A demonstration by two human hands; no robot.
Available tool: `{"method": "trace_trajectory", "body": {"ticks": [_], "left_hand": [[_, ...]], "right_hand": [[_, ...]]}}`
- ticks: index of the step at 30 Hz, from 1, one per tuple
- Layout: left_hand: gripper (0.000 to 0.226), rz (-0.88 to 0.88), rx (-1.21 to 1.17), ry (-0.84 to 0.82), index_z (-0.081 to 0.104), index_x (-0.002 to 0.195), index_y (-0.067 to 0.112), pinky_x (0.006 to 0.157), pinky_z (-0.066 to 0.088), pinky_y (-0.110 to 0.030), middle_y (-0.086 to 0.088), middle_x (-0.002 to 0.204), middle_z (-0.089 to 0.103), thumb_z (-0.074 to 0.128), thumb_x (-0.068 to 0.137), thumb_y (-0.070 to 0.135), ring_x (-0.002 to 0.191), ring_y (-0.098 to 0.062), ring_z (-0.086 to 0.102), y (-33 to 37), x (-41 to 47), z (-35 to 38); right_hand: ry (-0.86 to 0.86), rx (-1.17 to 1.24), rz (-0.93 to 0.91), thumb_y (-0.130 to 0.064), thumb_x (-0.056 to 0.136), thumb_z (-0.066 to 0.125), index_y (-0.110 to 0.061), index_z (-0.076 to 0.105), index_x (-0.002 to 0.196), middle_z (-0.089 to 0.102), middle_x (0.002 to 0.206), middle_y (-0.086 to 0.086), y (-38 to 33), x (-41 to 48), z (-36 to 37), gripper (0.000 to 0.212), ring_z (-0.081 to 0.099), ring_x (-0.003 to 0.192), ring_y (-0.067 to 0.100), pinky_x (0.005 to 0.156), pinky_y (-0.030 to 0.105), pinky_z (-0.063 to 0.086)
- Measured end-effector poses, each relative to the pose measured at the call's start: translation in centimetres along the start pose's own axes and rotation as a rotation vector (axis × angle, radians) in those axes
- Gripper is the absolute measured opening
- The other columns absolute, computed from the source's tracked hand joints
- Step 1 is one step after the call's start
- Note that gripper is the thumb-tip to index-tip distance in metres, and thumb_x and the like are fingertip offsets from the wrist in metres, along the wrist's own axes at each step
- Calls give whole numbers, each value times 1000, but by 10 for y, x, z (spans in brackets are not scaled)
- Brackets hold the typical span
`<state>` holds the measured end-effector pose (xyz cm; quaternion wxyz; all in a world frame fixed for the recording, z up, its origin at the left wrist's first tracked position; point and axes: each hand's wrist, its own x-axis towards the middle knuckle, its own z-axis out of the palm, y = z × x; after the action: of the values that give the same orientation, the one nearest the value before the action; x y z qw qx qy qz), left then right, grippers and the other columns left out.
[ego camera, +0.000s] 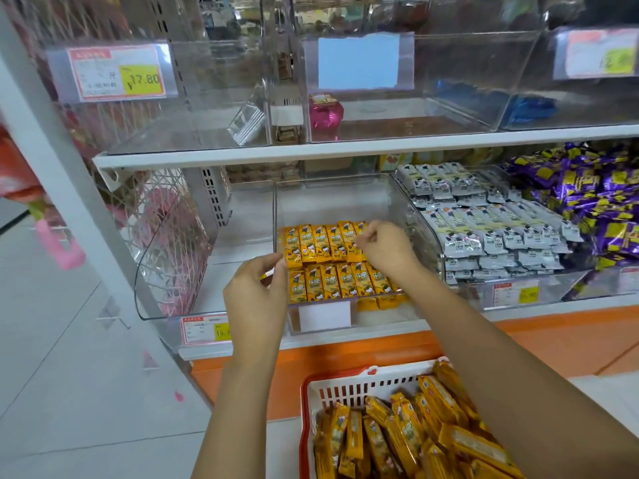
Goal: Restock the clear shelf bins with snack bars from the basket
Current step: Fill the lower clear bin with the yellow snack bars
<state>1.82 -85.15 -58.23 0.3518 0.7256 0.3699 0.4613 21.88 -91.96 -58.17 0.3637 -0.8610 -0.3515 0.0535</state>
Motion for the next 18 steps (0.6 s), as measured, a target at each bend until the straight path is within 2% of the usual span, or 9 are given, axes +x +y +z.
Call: {"method": "trace_trajectory", "body": {"ticks": [2,5,8,10,12,13,14,16,18], "left_hand": [[23,-5,-17,46,69,76,13,69,47,-21,0,74,68,58,92,24,68,-5,60,-3,-20,-8],[43,-52,34,40,58,59,9,54,36,-22,-3,54,57,53,95,33,55,-14,53,-16,-55,-17],[51,-151,224,-185,57,57,4,57,40,-33,-9,53,57,44,89,42,56,-26,55,-47,-86,-16],[47,-235,330,-389,58,58,3,59,42,-38,-12,58,60,48,92,34,61,-31,57,-68,-102,-11],[39,-329,437,-553,52,55,7,59,39,-34,-9,58,55,51,92,20,62,-29,53,-82,-119,-8],[33,-373,517,-640,56,63,8,62,41,-32,-10,66,58,49,93,17,67,-28,56,-88,-127,-7],[24,-419,601,-731,62,80,5,69,45,-31,-12,83,64,47,94,17,80,-27,61,-91,-137,-7],[28,-510,709,-871,57,114,2,86,47,-30,-13,117,61,45,96,20,108,-26,58,-98,-155,-5],[32,-531,761,-977,54,120,2,89,47,-29,-13,125,58,46,94,18,114,-25,57,-100,-172,-1]], "right_hand": [[53,43,-98,-28,94,58,-11,46,67,50,63,3,-4,-38,-16,34,53,64,20,62,32,44],[-18,20,-179,-29,93,60,-13,40,62,39,56,0,2,-97,-27,40,39,55,14,55,29,31],[-194,-101,-97,-30,91,61,-18,40,60,43,57,-3,27,-140,-20,40,44,59,15,60,32,37],[-324,-253,-28,-34,92,59,-22,42,64,48,63,-6,42,-163,-13,35,53,70,18,65,33,41],[-450,-441,9,-37,94,54,-21,49,81,59,83,-2,51,-188,-6,22,59,89,20,68,30,40],[-477,-523,28,-37,95,52,-19,52,94,63,97,2,54,-201,-1,18,60,98,21,69,29,40],[-479,-593,57,-35,95,51,-16,53,110,63,108,3,58,-215,6,25,60,104,21,71,29,42],[-455,-673,146,-31,96,50,-12,44,131,57,123,5,67,-244,20,40,59,112,21,77,31,49],[-428,-751,206,-28,98,47,-10,34,140,45,136,9,77,-271,33,47,49,124,24,88,31,49]]}}
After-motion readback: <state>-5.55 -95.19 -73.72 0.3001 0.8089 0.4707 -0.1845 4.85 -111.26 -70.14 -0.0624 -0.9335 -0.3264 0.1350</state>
